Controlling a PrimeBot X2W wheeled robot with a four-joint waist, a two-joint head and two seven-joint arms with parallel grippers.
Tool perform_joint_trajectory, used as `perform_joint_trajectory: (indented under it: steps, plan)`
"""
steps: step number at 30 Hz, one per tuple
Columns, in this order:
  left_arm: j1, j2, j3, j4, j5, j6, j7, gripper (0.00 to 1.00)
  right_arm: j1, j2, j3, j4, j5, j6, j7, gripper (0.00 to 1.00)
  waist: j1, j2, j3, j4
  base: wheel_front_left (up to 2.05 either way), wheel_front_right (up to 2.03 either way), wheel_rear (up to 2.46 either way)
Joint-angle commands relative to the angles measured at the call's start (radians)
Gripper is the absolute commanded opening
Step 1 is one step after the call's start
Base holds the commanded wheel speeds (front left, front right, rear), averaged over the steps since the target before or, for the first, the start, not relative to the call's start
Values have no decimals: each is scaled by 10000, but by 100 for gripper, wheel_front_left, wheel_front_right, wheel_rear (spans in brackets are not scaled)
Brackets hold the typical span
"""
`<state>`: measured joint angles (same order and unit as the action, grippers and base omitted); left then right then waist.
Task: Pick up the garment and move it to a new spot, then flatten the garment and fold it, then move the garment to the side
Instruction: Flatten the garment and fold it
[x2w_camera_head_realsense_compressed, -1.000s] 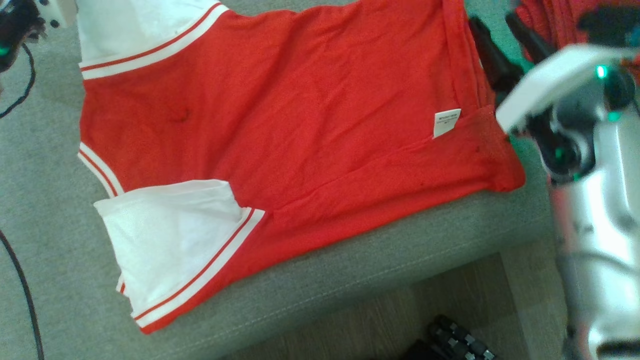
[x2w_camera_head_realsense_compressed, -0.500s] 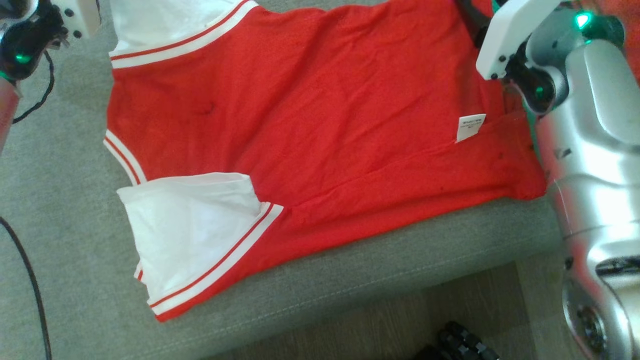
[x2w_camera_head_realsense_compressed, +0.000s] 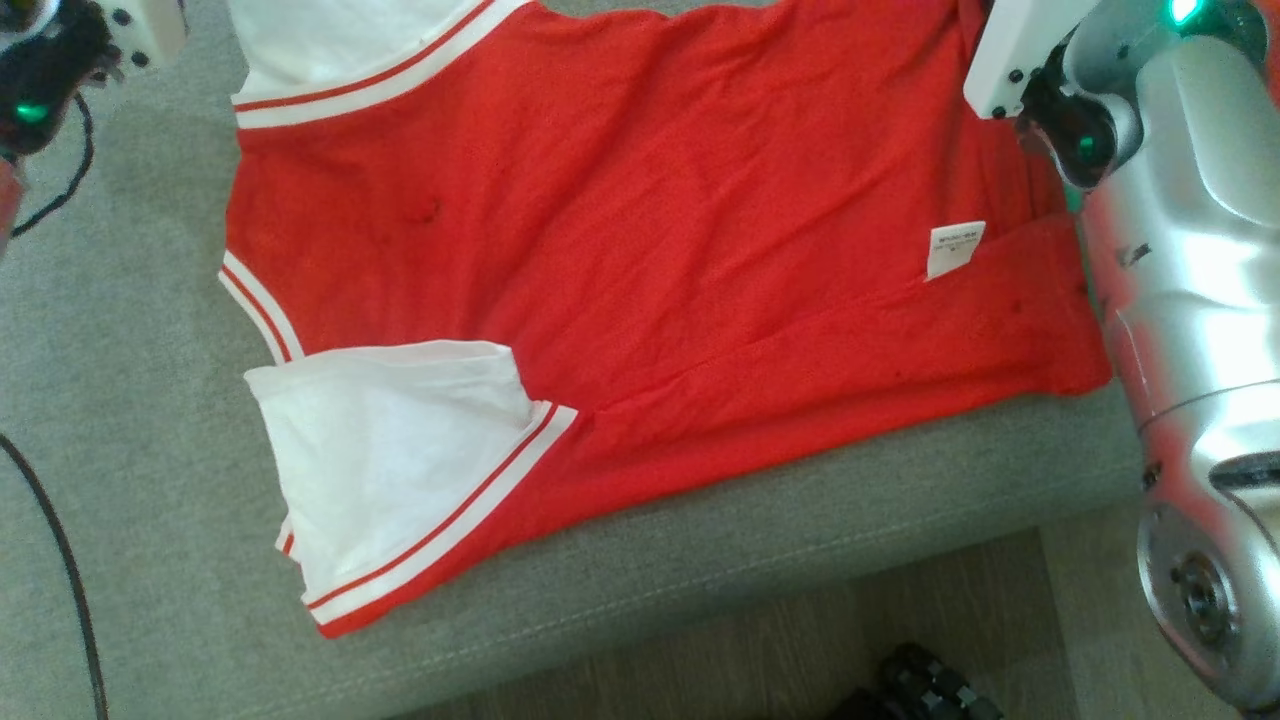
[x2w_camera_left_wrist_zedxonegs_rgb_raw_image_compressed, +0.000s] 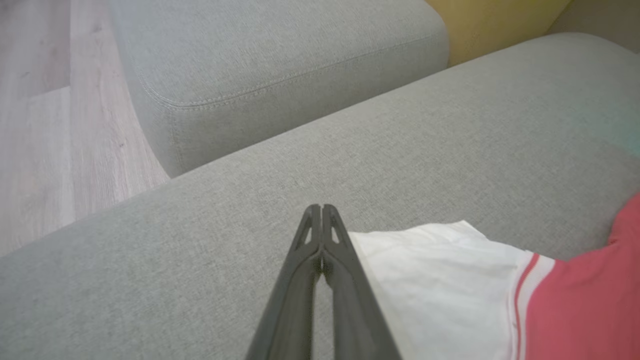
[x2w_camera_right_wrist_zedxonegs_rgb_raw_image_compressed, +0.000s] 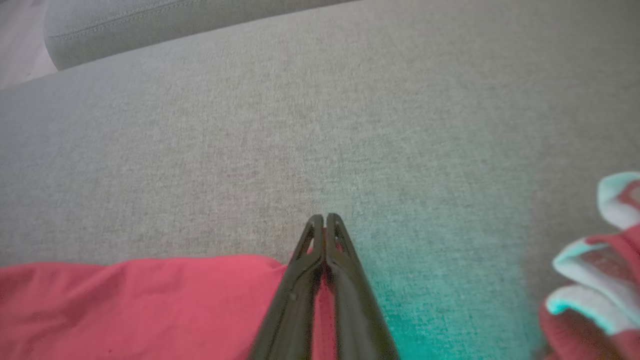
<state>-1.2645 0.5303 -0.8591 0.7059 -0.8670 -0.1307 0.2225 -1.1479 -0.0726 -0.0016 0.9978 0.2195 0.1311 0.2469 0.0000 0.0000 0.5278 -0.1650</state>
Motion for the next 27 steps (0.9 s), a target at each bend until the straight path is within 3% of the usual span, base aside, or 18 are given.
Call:
perform_joint_trajectory:
  steps: [1,10,15,22,27]
  plan:
    - [-678,527,343,-163,33,0,-154,0,-415,126,19,-261,-13,-4,-184,0,0,0,-2,-20,0,0,0]
    - [-1287,566,508,11,693,102,-2159,0,-1030,0,-122,-79,364,-4,-1404,0,0,0,-17,-54,0,0,0]
    - [-971,526,375,-387,521,31,-2955,0,-706,-399,164,-340,992,-4,-1827,0,0,0,-257,188,0,0,0]
    - [608,1399,351,-2291,-26,14,-3731,0,843,-1355,723,-1398,2025,-4,-1976,0,0,0,-644,574,0,0,0]
    - [2160,2111,544,-4196,-520,579,-4038,0,1985,-1909,646,-2209,2548,-4,-1975,0,0,0,-847,934,0,0,0]
